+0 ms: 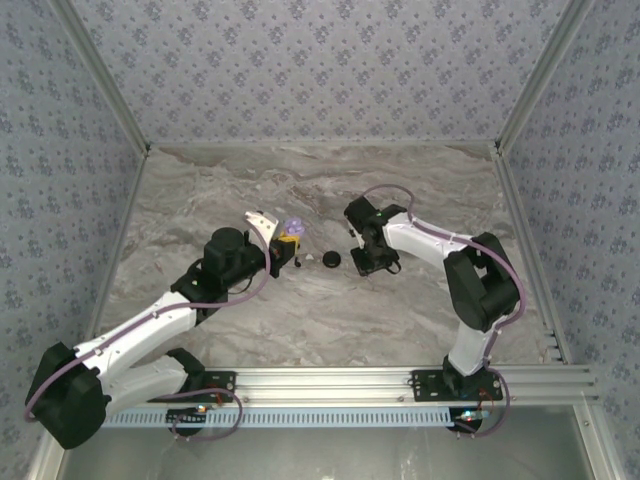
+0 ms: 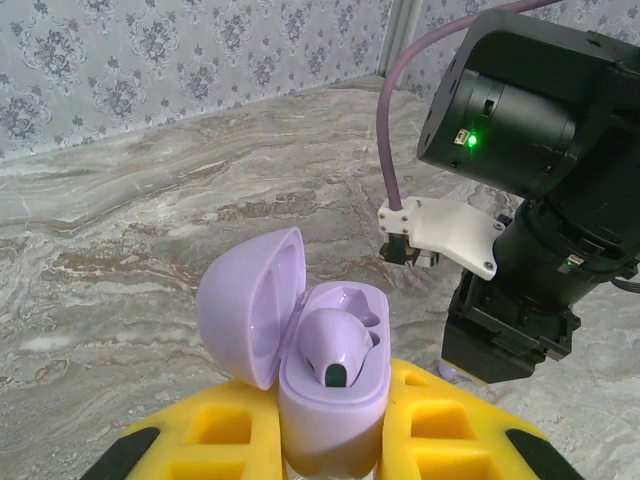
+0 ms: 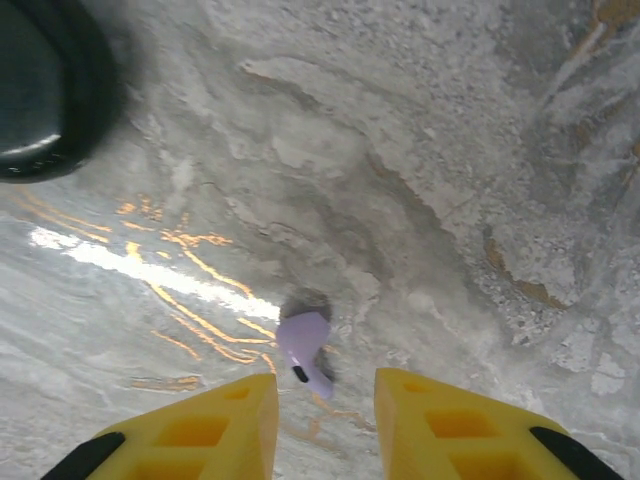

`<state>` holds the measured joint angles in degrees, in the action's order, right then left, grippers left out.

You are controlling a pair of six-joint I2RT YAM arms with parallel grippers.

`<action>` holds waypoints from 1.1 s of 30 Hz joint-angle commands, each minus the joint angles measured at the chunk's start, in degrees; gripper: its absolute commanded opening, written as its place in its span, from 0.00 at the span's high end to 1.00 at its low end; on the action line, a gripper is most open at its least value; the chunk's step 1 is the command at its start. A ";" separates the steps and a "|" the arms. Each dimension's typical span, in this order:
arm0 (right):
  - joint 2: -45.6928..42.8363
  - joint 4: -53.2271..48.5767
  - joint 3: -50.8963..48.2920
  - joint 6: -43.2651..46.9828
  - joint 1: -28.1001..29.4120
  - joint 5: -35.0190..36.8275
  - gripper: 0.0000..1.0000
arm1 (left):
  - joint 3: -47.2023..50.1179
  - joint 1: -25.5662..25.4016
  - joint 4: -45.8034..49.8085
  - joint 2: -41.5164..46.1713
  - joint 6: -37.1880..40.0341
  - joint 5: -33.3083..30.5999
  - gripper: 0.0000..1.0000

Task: Insert the wireless bluetooth earbuds into the charging case

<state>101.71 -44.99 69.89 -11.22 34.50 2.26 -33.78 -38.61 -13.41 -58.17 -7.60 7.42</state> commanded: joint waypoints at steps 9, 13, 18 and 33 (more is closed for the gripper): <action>4.32 -1.85 3.40 3.53 0.41 -1.39 0.61 | -0.23 0.29 -0.45 1.22 -0.49 -0.31 0.84; 5.56 -1.94 3.88 4.01 0.38 -1.53 0.61 | -0.32 0.26 -0.42 1.22 -0.41 -0.46 0.84; 6.64 -2.20 3.77 4.19 0.40 -2.02 0.61 | -0.35 0.32 -0.37 1.11 -0.35 -0.47 0.84; 8.13 -0.44 2.45 2.48 -0.83 -2.07 0.63 | -0.32 0.31 -0.32 1.04 -0.52 -0.50 0.84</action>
<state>108.47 -44.95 71.96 -8.08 34.09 0.64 -33.78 -38.61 -13.41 -58.17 -7.60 7.42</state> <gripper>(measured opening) 0.371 0.191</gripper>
